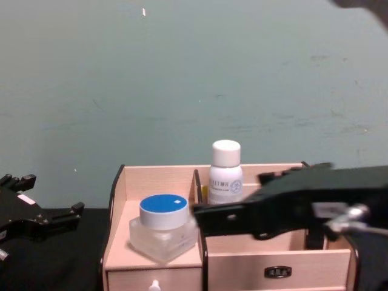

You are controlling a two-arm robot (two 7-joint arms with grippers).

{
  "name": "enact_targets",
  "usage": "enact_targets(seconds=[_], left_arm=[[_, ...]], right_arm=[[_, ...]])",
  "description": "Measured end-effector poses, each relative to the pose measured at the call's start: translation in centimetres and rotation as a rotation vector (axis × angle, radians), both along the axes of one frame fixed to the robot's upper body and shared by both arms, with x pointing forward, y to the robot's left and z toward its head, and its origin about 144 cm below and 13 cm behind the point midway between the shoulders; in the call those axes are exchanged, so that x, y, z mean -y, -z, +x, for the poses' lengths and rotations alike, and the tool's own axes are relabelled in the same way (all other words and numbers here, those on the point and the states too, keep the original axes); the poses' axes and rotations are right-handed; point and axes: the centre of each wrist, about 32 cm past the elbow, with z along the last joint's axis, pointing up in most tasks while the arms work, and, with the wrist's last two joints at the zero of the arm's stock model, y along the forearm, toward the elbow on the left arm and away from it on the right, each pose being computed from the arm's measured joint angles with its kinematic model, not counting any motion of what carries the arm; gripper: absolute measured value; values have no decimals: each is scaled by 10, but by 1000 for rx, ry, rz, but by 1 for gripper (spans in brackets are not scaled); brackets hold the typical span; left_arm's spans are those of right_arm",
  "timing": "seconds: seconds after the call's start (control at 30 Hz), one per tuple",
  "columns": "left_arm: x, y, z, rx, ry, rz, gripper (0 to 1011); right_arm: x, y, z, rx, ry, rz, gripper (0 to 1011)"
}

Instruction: Pick up the facial cleanser and watermelon frost from the table and place them into the tiered storage box.

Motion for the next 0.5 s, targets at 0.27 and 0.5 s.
enact_targets(seconds=[0.27, 0.5], left_arm=[[0, 0, 0, 0, 0, 0, 1010], [0, 0, 0, 0, 0, 0, 1010]], right_arm=[[27, 9, -19, 68, 172, 28, 1000], [48, 15, -20, 97, 286, 44, 1000]])
